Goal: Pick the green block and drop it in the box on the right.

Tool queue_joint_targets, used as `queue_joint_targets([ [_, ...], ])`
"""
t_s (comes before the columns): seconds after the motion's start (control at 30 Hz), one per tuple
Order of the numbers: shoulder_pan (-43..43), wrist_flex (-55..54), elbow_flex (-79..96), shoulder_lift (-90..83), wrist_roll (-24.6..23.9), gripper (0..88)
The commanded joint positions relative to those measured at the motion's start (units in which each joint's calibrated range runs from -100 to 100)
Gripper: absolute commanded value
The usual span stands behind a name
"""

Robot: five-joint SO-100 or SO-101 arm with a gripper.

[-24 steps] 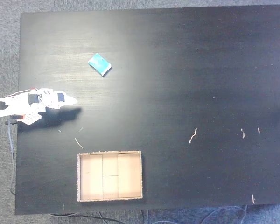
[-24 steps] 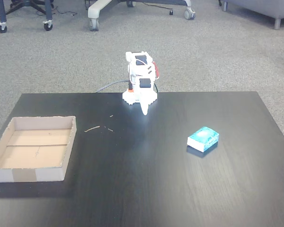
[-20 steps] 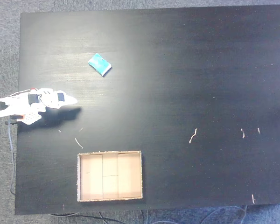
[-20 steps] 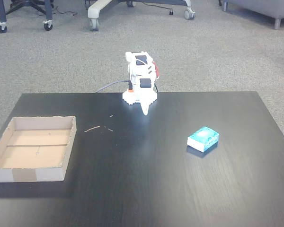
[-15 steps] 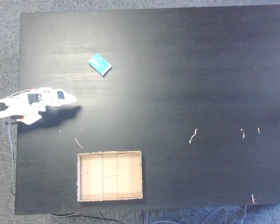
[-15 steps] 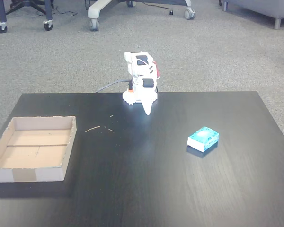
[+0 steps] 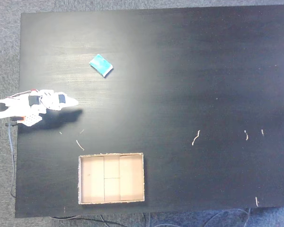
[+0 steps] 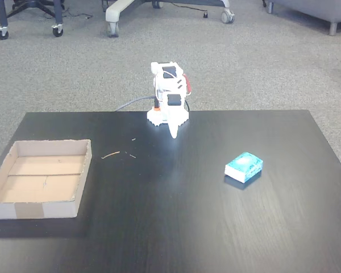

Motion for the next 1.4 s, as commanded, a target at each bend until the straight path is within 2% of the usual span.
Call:
queue_joint_targets([
  [0.0, -0.4, -0.6, 1.4, -0.3, 0.2, 0.1],
  [0.13, -1.5, -2.2, 1.4, 0.6, 1.0, 0.1],
  [0.2, -3.5, -11.7, -0.8, 8.0, 4.2, 0.1],
  [0.27, -3.6, -18.3, -8.3, 19.3, 1.7, 0.1],
  [0.3, -3.6, -18.1, -15.1, 26.1, 0.2, 0.1],
  [0.33, -4.0, -16.6, -22.1, 31.9, 1.2, 1.9],
  [0.37, -3.5, -7.6, -33.2, 39.0, 4.2, 14.1],
  [0.43, -6.5, 4.8, -52.7, 53.6, 4.3, 21.1],
  [0.5, -11.5, 9.9, -64.0, 65.7, 4.9, 39.3],
  [0.57, -13.7, 11.7, -71.8, 76.2, 4.5, 45.2],
  [0.67, -17.2, 12.4, -77.9, 87.9, 6.8, 52.0],
  [0.93, -20.1, 16.9, -108.4, 118.2, 6.6, 51.9],
  [1.27, -24.6, 22.1, -133.9, 140.0, 6.7, 51.3],
  [1.37, -25.7, 26.8, -139.3, 144.9, 7.5, 39.8],
])
